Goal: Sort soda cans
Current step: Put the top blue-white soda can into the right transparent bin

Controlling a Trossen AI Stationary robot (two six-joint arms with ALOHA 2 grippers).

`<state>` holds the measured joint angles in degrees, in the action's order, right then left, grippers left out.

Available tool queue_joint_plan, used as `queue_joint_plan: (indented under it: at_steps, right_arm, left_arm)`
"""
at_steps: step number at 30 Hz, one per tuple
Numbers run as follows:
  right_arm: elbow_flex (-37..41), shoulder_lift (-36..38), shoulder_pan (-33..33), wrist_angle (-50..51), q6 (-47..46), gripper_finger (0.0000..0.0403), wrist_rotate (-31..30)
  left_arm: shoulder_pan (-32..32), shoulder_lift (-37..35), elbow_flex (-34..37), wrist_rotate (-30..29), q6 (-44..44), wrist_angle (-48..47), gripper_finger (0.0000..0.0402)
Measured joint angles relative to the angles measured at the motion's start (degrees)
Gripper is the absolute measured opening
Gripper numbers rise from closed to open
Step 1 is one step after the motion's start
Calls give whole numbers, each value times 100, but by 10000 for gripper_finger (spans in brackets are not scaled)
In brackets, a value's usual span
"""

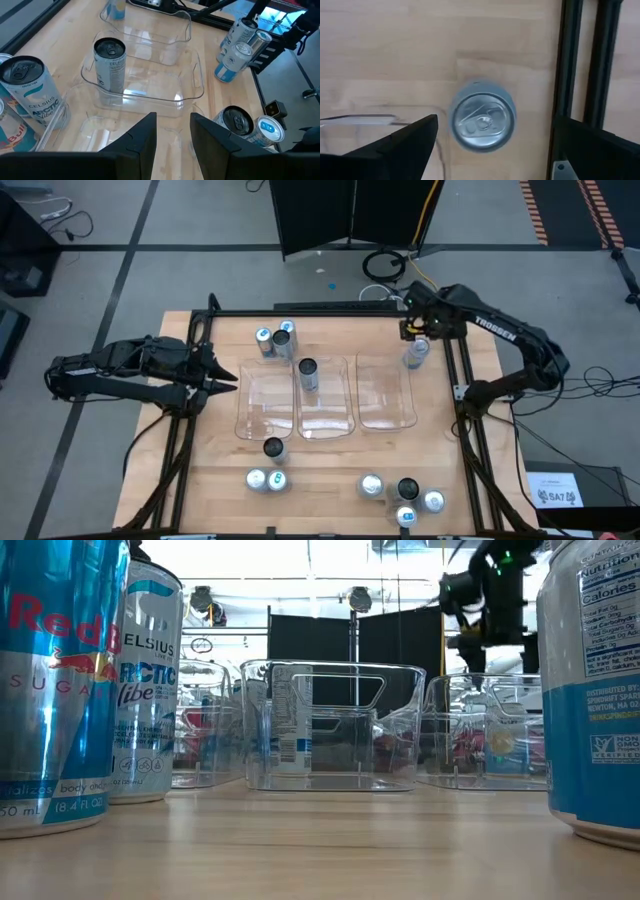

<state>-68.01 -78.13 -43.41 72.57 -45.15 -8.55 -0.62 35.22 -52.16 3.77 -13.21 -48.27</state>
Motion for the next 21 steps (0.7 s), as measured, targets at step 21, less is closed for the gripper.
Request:
queue_joint_plan:
  at_steps: [21]
  right_arm:
    - [1728, 79, -40, -1656, -111, 378, 426]
  left_arm:
    - [1, 0, 0, -13, 5, -24, 128]
